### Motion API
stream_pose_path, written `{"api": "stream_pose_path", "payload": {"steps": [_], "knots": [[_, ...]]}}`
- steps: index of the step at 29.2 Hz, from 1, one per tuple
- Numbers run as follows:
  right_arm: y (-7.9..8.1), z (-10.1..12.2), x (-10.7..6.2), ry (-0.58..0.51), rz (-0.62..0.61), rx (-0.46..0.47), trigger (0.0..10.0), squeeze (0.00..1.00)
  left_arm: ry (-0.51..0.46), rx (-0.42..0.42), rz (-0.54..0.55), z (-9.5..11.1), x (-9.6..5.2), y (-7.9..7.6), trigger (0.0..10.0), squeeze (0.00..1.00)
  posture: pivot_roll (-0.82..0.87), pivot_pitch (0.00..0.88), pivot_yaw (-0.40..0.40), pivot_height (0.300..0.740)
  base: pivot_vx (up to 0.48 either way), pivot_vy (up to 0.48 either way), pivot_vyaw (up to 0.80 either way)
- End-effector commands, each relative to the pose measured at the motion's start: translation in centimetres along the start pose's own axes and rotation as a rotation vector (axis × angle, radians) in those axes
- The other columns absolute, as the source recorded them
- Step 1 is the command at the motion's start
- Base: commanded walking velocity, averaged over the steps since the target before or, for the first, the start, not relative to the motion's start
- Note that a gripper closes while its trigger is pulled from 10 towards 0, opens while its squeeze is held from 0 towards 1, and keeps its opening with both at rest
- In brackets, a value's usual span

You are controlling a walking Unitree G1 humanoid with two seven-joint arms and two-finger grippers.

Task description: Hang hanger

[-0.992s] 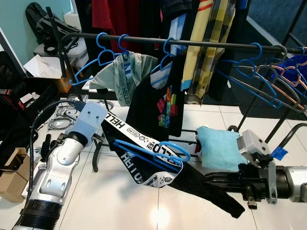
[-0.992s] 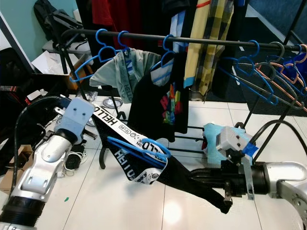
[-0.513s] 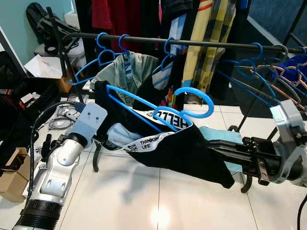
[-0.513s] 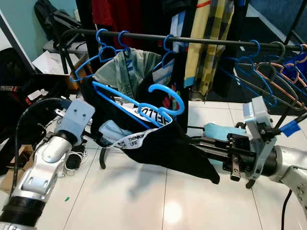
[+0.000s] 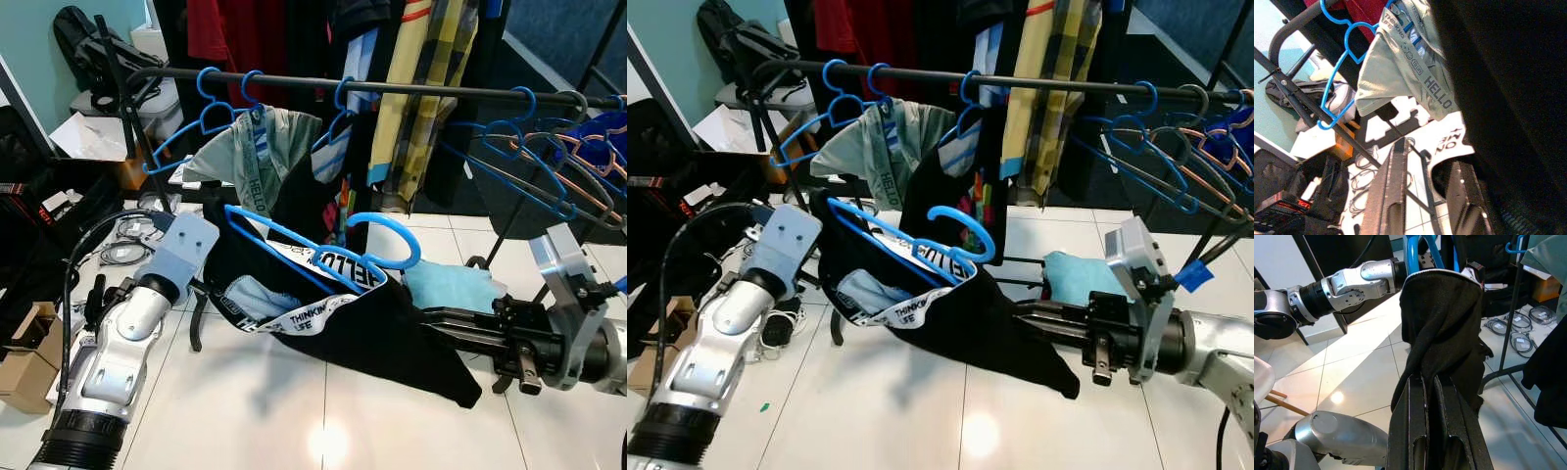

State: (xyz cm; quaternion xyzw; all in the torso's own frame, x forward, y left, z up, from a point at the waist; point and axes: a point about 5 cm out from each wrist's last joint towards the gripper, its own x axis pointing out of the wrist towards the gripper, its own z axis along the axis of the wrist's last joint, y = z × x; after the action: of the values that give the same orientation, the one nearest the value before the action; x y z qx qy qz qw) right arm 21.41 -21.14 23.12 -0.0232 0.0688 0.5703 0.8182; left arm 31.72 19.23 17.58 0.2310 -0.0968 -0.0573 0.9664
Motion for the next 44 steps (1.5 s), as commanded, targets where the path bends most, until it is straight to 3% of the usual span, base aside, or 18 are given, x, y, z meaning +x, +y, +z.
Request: {"api": "stream_pose_path", "payload": {"steps": [1,7,8,9,11,13,14,16,17,18,19,25,27,29,32,39,40,44], "knots": [[0.4,0.3,0.1,0.014,0.019,-0.019,0.0,0.00,0.028,-0.035,0.031,-0.6,-0.2,0.7,10.0,1.00,-0.07,0.090,0.058,0.740,0.000,0.000,0.00],[0.4,0.2,0.0,0.029,0.016,-0.016,0.0,0.00,0.022,-0.063,0.047,-0.5,-0.1,1.2,10.0,1.00,-0.07,0.091,0.058,0.740,0.000,0.000,0.00],[0.2,-0.1,-0.1,0.046,-0.001,-0.019,0.0,0.00,-0.006,-0.139,0.060,-0.1,0.0,2.4,10.0,1.00,-0.07,0.091,0.059,0.740,0.000,0.000,0.00],[0.2,-0.1,-0.1,0.046,-0.001,-0.019,0.0,0.00,-0.006,-0.139,0.060,-0.1,0.0,2.4,10.0,1.00,-0.07,0.091,0.059,0.740,0.000,0.000,0.00],[-0.5,0.3,-0.1,0.017,-0.049,-0.051,0.0,0.00,-0.119,-0.359,-0.033,1.7,0.2,3.3,10.0,1.00,-0.06,0.089,0.060,0.740,0.000,0.000,0.00],[-0.9,0.9,-0.2,-0.030,-0.070,-0.070,0.0,0.00,-0.196,-0.467,-0.140,3.0,0.1,2.8,10.0,1.00,-0.06,0.089,0.060,0.740,0.000,0.000,0.00],[-0.9,0.9,-0.2,-0.030,-0.070,-0.070,0.0,0.00,-0.196,-0.467,-0.140,3.0,0.1,2.8,10.0,1.00,-0.06,0.089,0.060,0.740,0.000,0.000,0.00],[-0.9,1.6,-0.3,-0.086,-0.060,-0.073,0.0,0.00,-0.256,-0.529,-0.270,4.2,-0.4,1.6,10.0,1.00,-0.07,0.089,0.058,0.740,0.000,0.000,0.00],[-0.8,1.8,-0.4,-0.100,-0.052,-0.071,0.0,0.00,-0.278,-0.551,-0.310,4.5,-0.5,1.3,10.0,0.85,-0.07,0.088,0.058,0.740,0.000,0.000,0.00],[-0.8,1.9,-0.5,-0.107,-0.047,-0.070,0.0,0.00,-0.292,-0.567,-0.335,4.8,-0.7,1.1,10.0,0.85,-0.07,0.088,0.058,0.740,0.000,0.000,0.00],[-0.6,2.1,-0.6,-0.115,-0.036,-0.069,0.0,0.00,-0.311,-0.572,-0.362,5.1,-0.8,1.0,10.0,0.00,-0.07,0.089,0.056,0.740,0.000,0.000,0.00],[0.1,2.8,-1.5,-0.145,0.016,-0.061,0.0,0.00,-0.361,-0.539,-0.491,6.0,-1.3,2.0,10.0,0.00,-0.07,0.089,0.058,0.740,0.000,0.000,0.00],[0.1,2.8,-1.5,-0.145,0.016,-0.061,0.0,0.00,-0.361,-0.539,-0.491,6.0,-1.3,2.0,10.0,0.00,-0.07,0.089,0.058,0.740,0.000,0.000,0.00],[0.3,3.1,-2.1,-0.138,0.039,-0.061,0.0,0.00,-0.364,-0.492,-0.477,6.0,-0.9,3.7,10.0,0.00,-0.08,0.087,0.060,0.740,0.000,0.000,0.00],[0.4,3.3,-2.2,-0.129,0.058,-0.061,0.0,0.00,-0.372,-0.480,-0.453,6.2,-0.6,4.6,10.0,0.00,-0.08,0.085,0.059,0.740,0.000,0.000,0.00],[0.7,3.3,-2.1,-0.125,0.073,-0.058,0.0,0.00,-0.377,-0.495,-0.417,6.2,-0.4,4.9,9.6,0.00,-0.08,0.084,0.060,0.740,0.000,0.000,0.00],[0.7,3.4,-2.1,-0.126,0.077,-0.057,0.0,0.00,-0.375,-0.508,-0.417,6.1,-0.5,4.8,0.0,0.00,-0.08,0.083,0.059,0.740,0.000,0.000,0.00],[0.9,3.5,-1.9,-0.129,0.088,-0.062,0.0,0.00,-0.366,-0.525,-0.433,5.9,-0.6,4.1,0.0,0.00,-0.08,0.082,0.059,0.740,0.000,0.000,0.00]]}}
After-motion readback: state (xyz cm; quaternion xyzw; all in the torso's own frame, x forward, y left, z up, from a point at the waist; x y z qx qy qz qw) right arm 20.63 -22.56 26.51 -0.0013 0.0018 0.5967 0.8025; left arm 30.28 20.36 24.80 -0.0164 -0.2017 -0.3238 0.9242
